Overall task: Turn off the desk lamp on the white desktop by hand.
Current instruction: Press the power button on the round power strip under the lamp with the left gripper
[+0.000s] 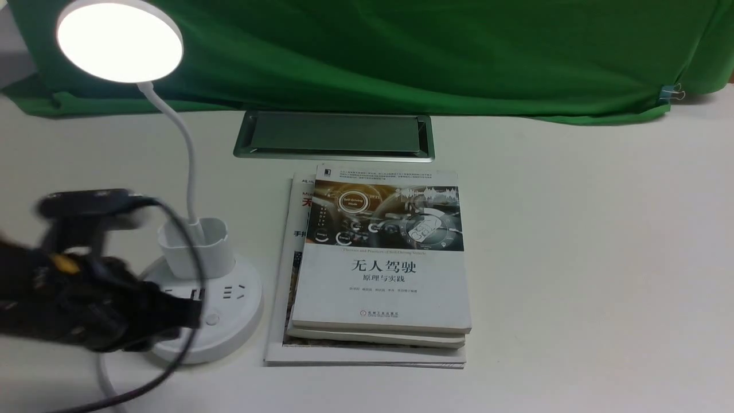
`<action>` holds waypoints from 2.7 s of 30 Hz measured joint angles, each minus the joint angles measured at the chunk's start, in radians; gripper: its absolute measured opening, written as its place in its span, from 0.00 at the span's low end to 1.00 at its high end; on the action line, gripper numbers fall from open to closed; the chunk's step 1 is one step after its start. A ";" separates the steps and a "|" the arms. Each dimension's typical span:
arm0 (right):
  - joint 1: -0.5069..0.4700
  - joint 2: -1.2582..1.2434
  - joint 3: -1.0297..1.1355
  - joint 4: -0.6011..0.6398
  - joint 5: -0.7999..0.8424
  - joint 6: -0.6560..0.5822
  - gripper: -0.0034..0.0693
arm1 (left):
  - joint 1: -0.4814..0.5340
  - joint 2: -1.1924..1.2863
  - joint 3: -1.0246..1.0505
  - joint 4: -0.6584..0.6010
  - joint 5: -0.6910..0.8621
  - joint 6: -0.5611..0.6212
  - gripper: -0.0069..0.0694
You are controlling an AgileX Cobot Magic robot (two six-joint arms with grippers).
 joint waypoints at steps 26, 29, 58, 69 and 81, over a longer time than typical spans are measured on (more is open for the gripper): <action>0.000 0.000 0.000 0.000 0.000 0.000 0.10 | -0.175 0.352 -0.223 0.457 0.011 -0.304 0.12; 0.000 0.000 0.000 0.000 0.000 0.000 0.10 | -0.175 0.327 -0.237 0.466 0.050 -0.309 0.12; 0.000 0.000 0.000 0.000 -0.001 0.000 0.10 | -0.175 0.202 -0.151 0.441 -0.034 -0.320 0.12; 0.000 0.000 0.000 0.000 -0.001 0.000 0.10 | -0.175 0.317 -0.166 0.451 -0.032 -0.332 0.12; 0.000 0.000 0.000 0.000 -0.001 0.000 0.10 | -0.175 0.240 -0.160 0.461 -0.028 -0.339 0.12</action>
